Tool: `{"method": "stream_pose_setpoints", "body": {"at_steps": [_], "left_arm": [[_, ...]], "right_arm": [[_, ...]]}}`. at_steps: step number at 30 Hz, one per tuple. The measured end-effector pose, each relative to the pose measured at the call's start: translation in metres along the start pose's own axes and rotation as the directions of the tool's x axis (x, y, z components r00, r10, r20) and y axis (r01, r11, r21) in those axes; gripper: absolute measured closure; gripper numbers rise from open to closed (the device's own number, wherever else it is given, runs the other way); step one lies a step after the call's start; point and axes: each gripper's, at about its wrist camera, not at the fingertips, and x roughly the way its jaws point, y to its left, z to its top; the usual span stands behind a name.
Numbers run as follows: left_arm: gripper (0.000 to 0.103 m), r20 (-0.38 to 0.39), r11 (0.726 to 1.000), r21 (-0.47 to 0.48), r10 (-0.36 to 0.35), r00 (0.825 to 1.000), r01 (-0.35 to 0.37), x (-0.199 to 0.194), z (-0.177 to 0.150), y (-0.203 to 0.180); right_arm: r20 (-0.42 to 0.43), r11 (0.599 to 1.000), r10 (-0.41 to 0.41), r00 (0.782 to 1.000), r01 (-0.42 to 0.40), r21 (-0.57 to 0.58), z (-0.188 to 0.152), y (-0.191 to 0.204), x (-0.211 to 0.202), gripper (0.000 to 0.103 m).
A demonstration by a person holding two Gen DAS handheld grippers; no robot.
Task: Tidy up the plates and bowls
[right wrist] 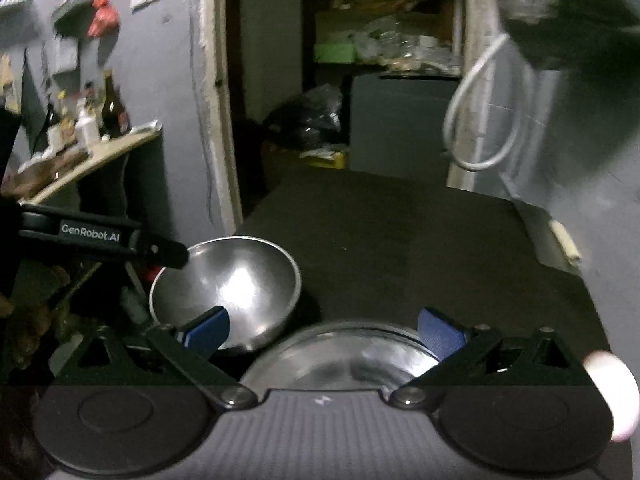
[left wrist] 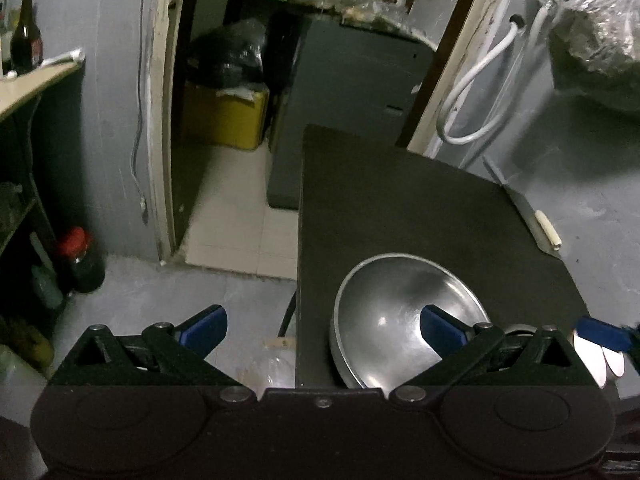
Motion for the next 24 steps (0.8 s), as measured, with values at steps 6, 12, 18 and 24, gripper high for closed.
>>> {"method": "stream_pose_setpoints", "body": {"at_steps": [6, 12, 18, 24], "left_arm": [[0.007, -0.040, 0.997, -0.064, -0.035, 0.999, 0.032, 0.005, -0.007, 0.004], [0.025, -0.060, 0.994, -0.078, -0.086, 0.994, 0.081, 0.005, -0.013, 0.005], [0.052, -0.069, 0.991, -0.086, -0.112, 0.991, 0.106, 0.006, -0.017, 0.001], [0.062, -0.094, 0.989, -0.096, -0.124, 0.988, 0.115, 0.006, -0.021, -0.003]], "right_arm": [[-0.043, 0.998, 0.010, 0.999, -0.012, -0.053, 0.015, 0.011, 0.028, 0.022], [-0.088, 0.996, 0.012, 0.996, -0.019, -0.082, 0.021, 0.017, 0.046, 0.046], [-0.134, 0.998, 0.038, 0.990, -0.046, -0.054, 0.022, 0.017, 0.057, 0.059], [-0.131, 0.997, 0.075, 0.989, -0.078, -0.024, 0.019, 0.014, 0.055, 0.073]]}}
